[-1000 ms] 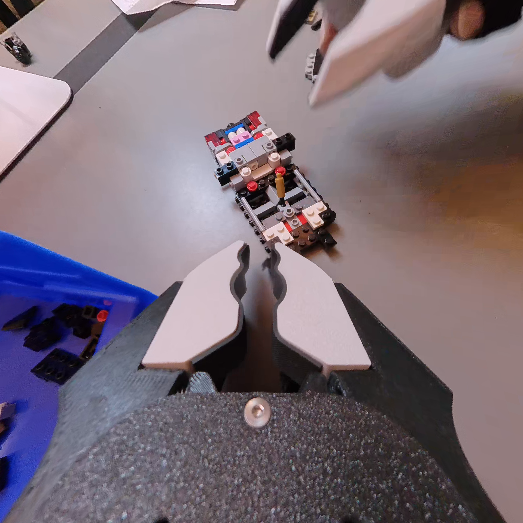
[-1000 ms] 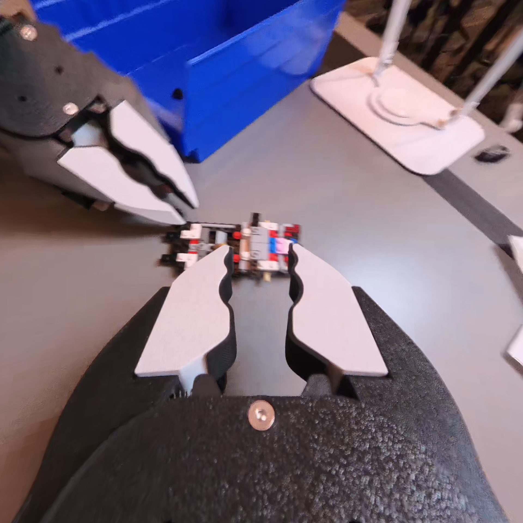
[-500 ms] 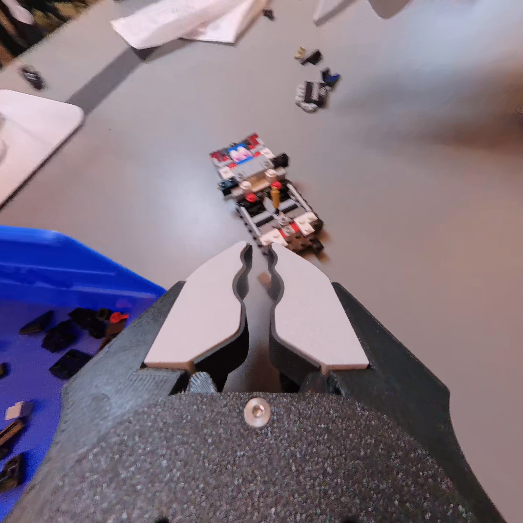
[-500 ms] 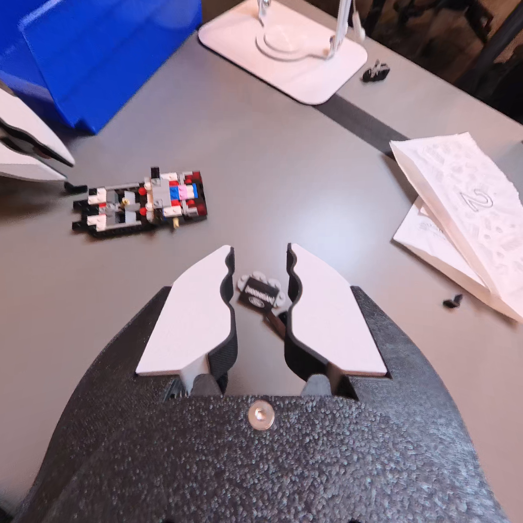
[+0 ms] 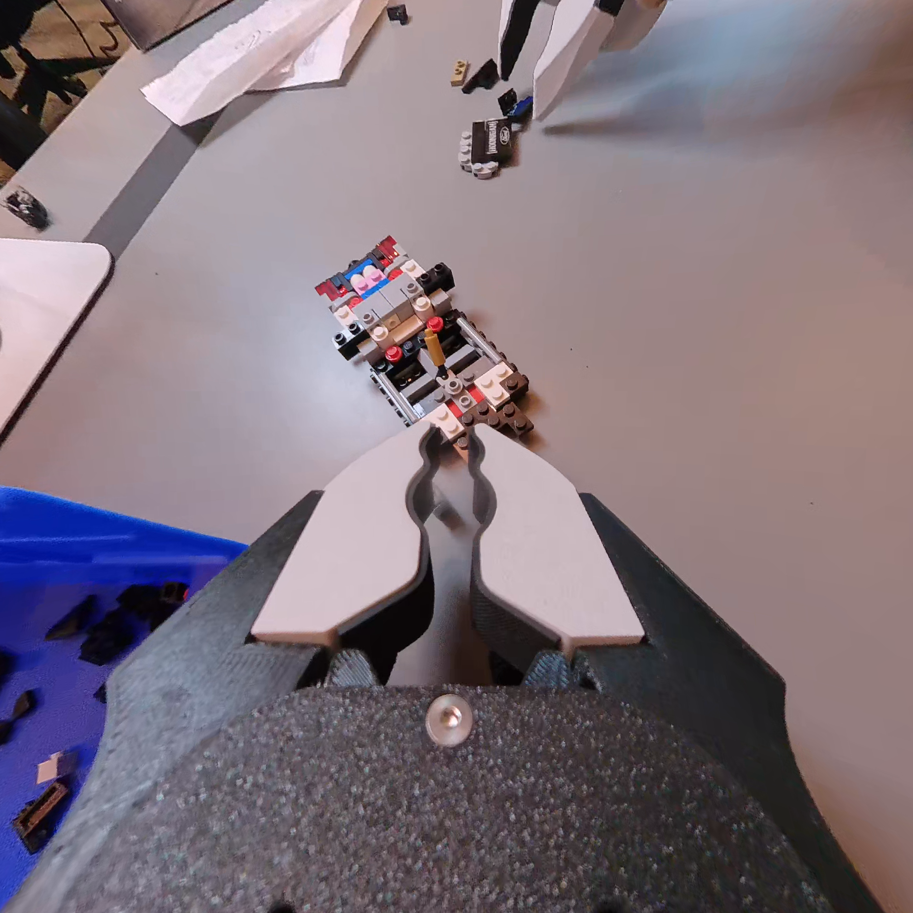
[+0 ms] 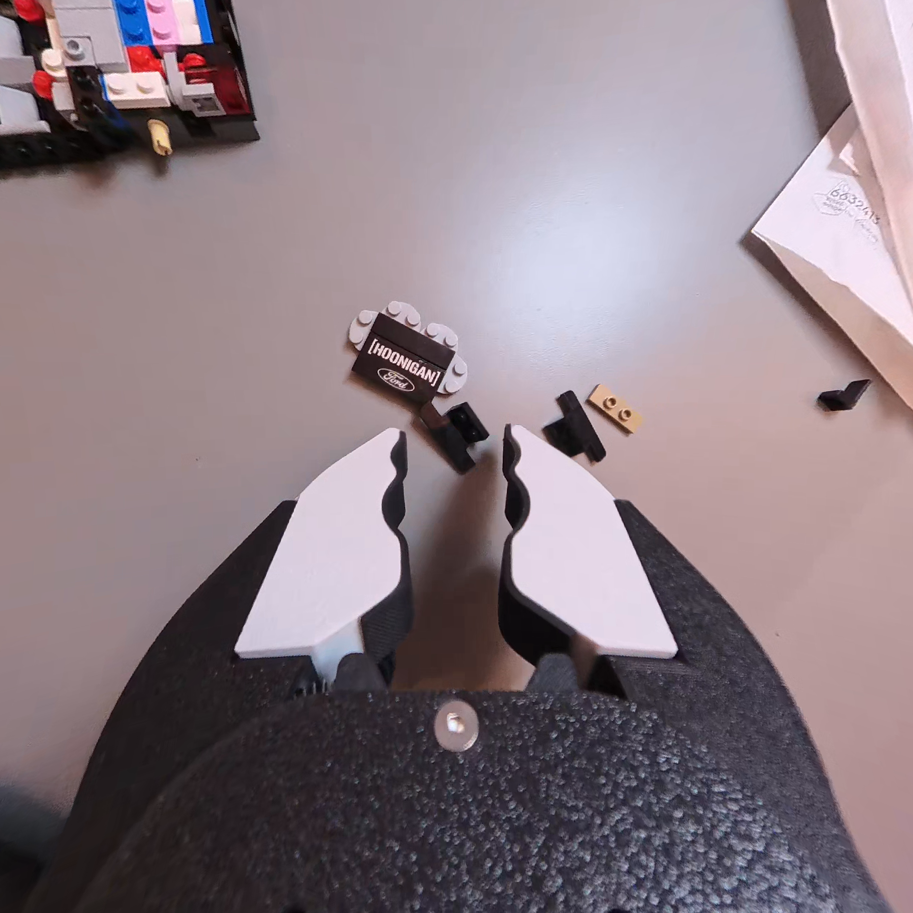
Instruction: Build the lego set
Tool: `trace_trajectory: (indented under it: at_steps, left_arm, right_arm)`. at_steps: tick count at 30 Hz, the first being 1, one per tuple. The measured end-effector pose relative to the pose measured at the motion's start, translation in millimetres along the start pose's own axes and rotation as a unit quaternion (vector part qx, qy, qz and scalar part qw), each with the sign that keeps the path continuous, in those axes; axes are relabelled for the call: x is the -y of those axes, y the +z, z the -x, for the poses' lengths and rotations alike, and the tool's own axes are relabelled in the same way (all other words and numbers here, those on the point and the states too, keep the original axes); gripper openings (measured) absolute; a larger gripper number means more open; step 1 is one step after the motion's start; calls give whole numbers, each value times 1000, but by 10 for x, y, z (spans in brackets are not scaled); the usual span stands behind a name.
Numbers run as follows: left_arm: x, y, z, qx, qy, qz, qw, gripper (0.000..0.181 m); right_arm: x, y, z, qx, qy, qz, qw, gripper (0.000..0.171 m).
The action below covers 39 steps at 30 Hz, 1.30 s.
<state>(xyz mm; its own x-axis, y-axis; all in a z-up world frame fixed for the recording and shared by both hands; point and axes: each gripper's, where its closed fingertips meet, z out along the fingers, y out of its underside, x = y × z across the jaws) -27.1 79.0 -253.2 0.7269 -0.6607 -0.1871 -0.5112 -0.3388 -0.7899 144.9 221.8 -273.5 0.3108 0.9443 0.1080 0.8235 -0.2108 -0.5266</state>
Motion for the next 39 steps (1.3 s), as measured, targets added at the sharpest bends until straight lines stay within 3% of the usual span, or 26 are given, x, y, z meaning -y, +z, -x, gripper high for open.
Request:
trace_trajectory:
  at_steps: [6, 11, 19, 25, 26, 28, 32, 33, 39]
  left_arm:
    - [-39, 21, 32, 9, 8, 3, 1000, 9]
    - [44, -34, 128, 31, 0, -23, 999, 9]
    - [367, -293, 363, 84, -36, -131, 987, 10]
    - [428, -489, 602, 148, -33, -185, 971, 6]
    - [437, -513, 625, 153, -35, -193, 969, 5]
    - [455, -545, 652, 161, -37, -203, 965, 3]
    - [457, -560, 666, 173, -24, -205, 963, 0]
    - [457, -559, 668, 175, -22, -205, 963, 1]
    - [448, -569, 675, 178, -16, -207, 962, 0]
  right_arm:
    - [-23, 46, -45, -6, 17, 5, 1000, 20]
    - [-51, -50, -317, -86, 36, 13, 996, 27]
    - [1228, -522, -267, -116, 29, -245, 962, 45]
    - [2028, -652, 92, -76, 16, -361, 929, 47]
    - [2146, -662, 159, -74, 8, -374, 924, 45]
    - [2395, -697, 325, -68, -24, -401, 913, 0]
    - [3065, -642, 490, -83, -48, -434, 896, 0]
    - [3255, -589, 509, -87, -48, -437, 894, 3]
    - [4309, -124, 290, -177, -40, -410, 894, 70]
